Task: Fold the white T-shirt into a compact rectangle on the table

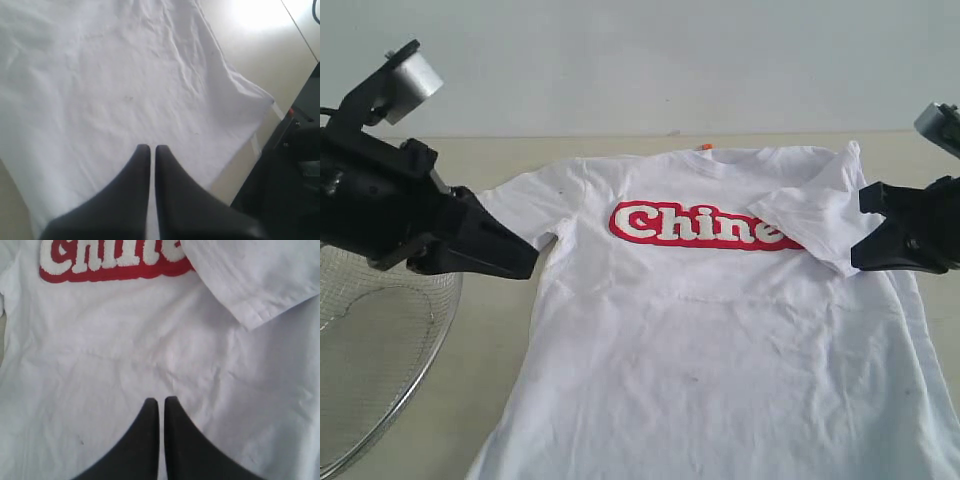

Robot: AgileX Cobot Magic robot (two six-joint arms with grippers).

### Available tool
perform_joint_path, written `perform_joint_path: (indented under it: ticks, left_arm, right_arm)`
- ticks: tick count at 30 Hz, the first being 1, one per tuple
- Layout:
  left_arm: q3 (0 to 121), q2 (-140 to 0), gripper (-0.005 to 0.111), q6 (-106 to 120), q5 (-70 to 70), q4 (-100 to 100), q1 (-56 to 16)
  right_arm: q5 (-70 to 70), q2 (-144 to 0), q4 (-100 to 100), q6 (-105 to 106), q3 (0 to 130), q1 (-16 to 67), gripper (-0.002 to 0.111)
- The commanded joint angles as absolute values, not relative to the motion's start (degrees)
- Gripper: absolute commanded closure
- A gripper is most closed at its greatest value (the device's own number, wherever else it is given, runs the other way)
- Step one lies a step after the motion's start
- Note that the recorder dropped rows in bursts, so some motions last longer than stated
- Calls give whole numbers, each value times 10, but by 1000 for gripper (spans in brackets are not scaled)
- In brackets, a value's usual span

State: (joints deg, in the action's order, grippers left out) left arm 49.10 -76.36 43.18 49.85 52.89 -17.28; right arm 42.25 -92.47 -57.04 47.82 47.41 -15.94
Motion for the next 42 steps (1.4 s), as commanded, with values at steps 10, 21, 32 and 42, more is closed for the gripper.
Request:
perform_joint_path:
  ticks: [10,21,32,42]
  left_arm:
    - [489,-758,102,438,454,521,-172]
    - [567,-822,102,415,370,582,-62]
    - [841,-1080,102,411,606,676,129]
    - [1173,-1366,52,228,700,453,126]
  right_arm:
    - [415,-919,-571,486,473,-160,109]
    - [431,-919,-574,485,473,-160,109]
    - [463,-919,-599,479,473,-160,109]
    - [493,-919,-592,486,473,-160,109]
